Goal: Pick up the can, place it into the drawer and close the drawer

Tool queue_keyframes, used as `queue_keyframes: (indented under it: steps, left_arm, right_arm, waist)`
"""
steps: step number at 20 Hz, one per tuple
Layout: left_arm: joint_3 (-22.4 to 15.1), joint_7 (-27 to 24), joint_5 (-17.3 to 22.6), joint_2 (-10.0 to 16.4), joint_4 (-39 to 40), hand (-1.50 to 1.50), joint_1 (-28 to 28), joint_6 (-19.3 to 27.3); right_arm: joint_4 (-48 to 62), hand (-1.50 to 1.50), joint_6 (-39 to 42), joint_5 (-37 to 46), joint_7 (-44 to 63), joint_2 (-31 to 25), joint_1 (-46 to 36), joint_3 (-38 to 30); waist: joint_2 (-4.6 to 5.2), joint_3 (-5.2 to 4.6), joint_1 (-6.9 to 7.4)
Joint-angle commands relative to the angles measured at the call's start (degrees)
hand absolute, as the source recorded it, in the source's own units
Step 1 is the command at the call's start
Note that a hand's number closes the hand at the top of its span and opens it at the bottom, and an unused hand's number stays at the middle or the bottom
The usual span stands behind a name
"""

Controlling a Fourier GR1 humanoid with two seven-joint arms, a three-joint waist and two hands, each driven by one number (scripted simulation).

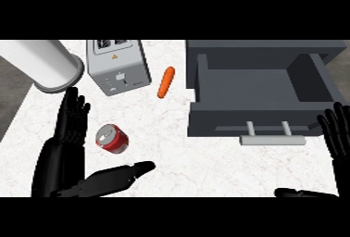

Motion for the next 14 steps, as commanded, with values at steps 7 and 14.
queue_keyframes:
  steps: [7,14]
  left_arm:
    - [4.24,-2.03,2.73,-0.06,5.54,-1.50,-1.99,0.18]
    - [5.46,-12.68,7.68,-0.07,11.01,-1.50,1.93,0.19]
  right_arm:
    - [4.47,-1.50,2.74,-0.20,-5.22,-0.52,0.49,-3.28]
    - [1.80,-1.50,3.37,-0.12,-3.35,0.22,1.96,-3.71]
  waist:
    - [0.04,0.00,0.00]
    - [0.02,-0.01,0.05]
